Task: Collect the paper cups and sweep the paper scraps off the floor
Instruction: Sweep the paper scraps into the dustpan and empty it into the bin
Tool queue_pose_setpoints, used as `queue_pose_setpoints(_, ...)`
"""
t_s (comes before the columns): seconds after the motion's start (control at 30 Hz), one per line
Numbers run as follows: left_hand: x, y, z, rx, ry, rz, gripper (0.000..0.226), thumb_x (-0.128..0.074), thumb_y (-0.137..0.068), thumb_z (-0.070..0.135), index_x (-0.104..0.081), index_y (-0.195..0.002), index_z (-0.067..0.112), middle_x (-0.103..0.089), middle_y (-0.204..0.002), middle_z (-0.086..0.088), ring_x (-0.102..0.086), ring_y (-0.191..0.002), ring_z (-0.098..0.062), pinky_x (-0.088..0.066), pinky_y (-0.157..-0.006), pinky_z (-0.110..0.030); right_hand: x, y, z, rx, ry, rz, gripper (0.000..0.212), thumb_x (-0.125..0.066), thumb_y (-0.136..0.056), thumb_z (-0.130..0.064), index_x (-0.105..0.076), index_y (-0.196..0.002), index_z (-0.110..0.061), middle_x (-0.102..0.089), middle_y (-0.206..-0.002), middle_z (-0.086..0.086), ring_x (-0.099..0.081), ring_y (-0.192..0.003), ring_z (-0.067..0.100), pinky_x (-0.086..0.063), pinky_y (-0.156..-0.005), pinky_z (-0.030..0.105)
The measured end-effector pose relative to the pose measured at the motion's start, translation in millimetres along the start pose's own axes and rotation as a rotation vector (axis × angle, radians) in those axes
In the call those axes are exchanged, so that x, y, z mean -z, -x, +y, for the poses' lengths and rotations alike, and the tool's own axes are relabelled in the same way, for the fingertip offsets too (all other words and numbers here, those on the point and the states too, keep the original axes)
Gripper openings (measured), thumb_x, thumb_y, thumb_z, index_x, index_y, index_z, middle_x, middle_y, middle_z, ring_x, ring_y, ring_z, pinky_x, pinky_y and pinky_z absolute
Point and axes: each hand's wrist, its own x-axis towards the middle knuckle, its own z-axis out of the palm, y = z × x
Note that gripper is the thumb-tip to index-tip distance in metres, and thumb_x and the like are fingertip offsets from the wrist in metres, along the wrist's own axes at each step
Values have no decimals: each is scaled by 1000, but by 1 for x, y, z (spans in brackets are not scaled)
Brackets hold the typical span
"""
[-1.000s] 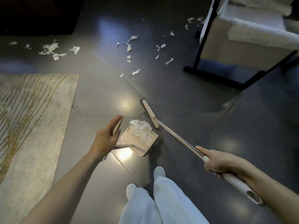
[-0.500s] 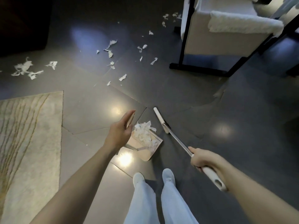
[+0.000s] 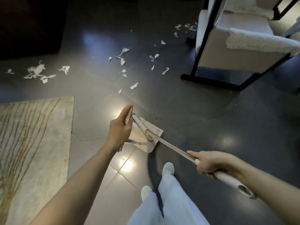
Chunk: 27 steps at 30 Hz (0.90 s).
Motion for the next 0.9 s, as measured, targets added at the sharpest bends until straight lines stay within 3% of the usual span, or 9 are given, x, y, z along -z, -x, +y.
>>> queue_pose_setpoints(0.07,10,-22,3,-3,18,41,64,-54,-92,0,-43,-115,59,-54,-104,12,-57,-80,11,-41,-67,-2,26,-8,-15,21,23,39,91,-40,-77,0,-6,-152,-40,-56,-67,0,-52,-48,15,-55,-62,31)
queue_pose_setpoints(0.23,40,-96,-9,19,-52,164,54,-53,-92,3,-48,-126,46,-61,-104,3,-60,-78,-1,-43,-57,-6,114,-38,-48,69,100,127,88,-40,-79,-6,-5,-152,-40,-50,-69,-7,-51,-56,11,-48,-56,24)
queue_pose_setpoints(0.37,57,-162,-18,87,-148,237,51,-56,-92,8,-47,-137,31,-60,-108,1,-59,-86,-17,-42,-64,-9,199,-61,-68,106,105,156,83,-37,-82,-10,-5,-152,-39,-52,-64,-8,-54,-56,9,-47,-57,22)
queue_pose_setpoints(0.47,72,-204,-20,131,-169,271,51,-57,-92,8,-47,-136,32,-61,-100,1,-59,-80,-21,-47,-68,-30,259,-81,-84,115,59,159,86,-38,-79,-9,-5,-152,-39,-61,-63,-3,-57,-51,13,-54,-64,27)
queue_pose_setpoints(0.67,107,-274,-40,203,-216,310,53,-58,-89,3,-50,-135,29,-63,-92,-1,-56,-67,-23,-37,-57,-19,354,-130,-130,92,65,180,82,-38,-83,-7,-1,-154,-27,-65,-79,4,-60,-52,15,-54,-55,27)
queue_pose_setpoints(0.83,132,-338,-59,203,-207,288,53,-59,-88,-1,-52,-134,23,-60,-103,4,-57,-82,-20,-35,-66,-16,400,-187,-177,32,114,229,53,-35,-88,-9,-27,-141,-15,-59,-85,9,-58,-51,17,-41,-40,18)
queue_pose_setpoints(0.9,151,-367,-67,210,-201,255,53,-58,-88,1,-51,-134,25,-59,-107,8,-57,-88,-16,-38,-72,-18,407,-205,-195,17,118,218,52,-36,-87,-8,-30,-138,-14,-61,-86,9,-59,-54,17,-43,-41,19)
